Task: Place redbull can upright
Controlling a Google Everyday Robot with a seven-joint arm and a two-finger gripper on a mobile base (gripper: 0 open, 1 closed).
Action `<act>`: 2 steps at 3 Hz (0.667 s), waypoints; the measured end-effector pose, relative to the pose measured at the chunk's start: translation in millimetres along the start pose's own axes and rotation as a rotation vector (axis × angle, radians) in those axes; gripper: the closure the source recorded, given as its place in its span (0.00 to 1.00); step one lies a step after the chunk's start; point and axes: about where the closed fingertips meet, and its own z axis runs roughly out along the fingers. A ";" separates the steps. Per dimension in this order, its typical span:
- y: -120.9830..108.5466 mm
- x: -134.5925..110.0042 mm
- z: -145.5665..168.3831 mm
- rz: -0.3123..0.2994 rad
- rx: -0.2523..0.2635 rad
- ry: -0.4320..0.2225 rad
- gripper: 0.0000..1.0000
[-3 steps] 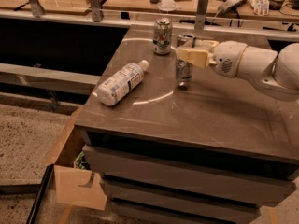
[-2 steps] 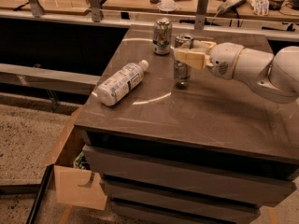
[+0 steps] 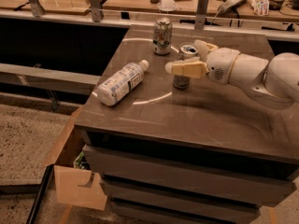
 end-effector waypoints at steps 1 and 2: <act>-0.1 0.2 -2.1 -0.007 0.023 0.006 0.00; -15.6 -7.4 -26.2 -0.063 0.084 0.074 0.00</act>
Offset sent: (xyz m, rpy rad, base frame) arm -0.0029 -0.0582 0.0177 -0.1648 -0.0196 -0.1149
